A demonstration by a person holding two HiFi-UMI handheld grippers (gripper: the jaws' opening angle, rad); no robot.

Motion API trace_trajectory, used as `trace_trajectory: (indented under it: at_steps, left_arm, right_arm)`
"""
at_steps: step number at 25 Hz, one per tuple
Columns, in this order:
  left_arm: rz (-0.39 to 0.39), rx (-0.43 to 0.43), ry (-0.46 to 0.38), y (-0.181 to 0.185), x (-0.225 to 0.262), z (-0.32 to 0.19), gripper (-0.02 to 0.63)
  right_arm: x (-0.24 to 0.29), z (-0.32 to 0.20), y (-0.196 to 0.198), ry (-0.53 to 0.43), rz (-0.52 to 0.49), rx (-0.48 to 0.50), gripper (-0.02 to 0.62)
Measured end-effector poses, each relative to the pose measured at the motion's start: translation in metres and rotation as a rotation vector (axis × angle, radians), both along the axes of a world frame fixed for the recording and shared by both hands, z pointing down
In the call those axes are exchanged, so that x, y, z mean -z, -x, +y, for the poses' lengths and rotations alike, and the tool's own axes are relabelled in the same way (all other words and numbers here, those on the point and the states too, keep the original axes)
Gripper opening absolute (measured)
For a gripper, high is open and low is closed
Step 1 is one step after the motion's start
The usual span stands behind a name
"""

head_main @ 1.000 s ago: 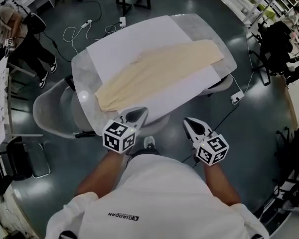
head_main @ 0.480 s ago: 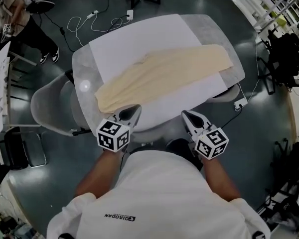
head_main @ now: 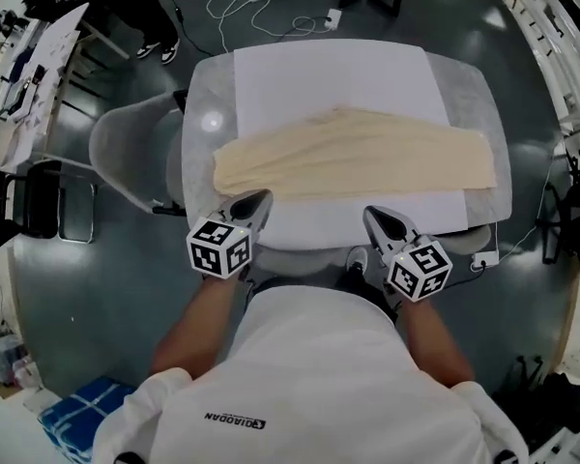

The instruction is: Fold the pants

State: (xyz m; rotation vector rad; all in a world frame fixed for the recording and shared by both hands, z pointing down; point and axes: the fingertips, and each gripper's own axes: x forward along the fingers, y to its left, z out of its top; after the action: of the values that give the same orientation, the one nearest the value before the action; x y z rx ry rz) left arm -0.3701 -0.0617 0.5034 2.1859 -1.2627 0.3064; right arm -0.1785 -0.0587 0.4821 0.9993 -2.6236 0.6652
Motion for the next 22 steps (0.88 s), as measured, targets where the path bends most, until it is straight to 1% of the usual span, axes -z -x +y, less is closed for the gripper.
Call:
trace_trajectory:
  at_steps: [3,5,7,9,11,13,15,16,20,22]
  left_arm:
    - [-0.071,0.148,0.039,0.028,-0.022,-0.006,0.032]
    - [-0.108,0.272,0.074,0.063,-0.034,-0.008,0.032]
    - [-0.105,0.393,0.114,0.103,-0.045,-0.006,0.032]
    - [-0.074,0.499,0.15,0.139,-0.055,0.001,0.034]
    - [-0.047,0.567,0.173,0.163,-0.066,0.007,0.034]
    - [-0.041,0.599,0.194,0.18,-0.082,0.006,0.035]
    - [-0.031,0.613,0.229,0.191,-0.105,0.005,0.116]
    - [-0.02,0.616,0.248,0.195,-0.117,0.005,0.129]
    - [0.038,0.6,0.315,0.204,-0.161,-0.004,0.173]
    - [0.049,0.58,0.337,0.207,-0.175,-0.011,0.179]
  right_arm:
    - [-0.009,-0.015,-0.005,0.017,-0.011,0.091,0.021]
    - [-0.009,-0.023,-0.001,0.021,-0.023,0.15,0.021]
    - [-0.009,-0.026,0.004,0.028,-0.022,0.187,0.021]
    - [-0.011,-0.024,0.009,0.047,-0.023,0.211,0.021]
    - [-0.013,-0.019,0.011,0.058,-0.021,0.23,0.021]
    - [-0.018,-0.017,0.013,0.062,-0.016,0.238,0.021]
    - [-0.022,-0.012,0.015,0.066,-0.012,0.234,0.021]
    - [-0.024,-0.009,0.015,0.064,-0.008,0.231,0.021]
    - [-0.026,-0.008,0.016,0.058,0.013,0.185,0.021]
    - [-0.027,-0.005,0.015,0.065,0.023,0.151,0.021]
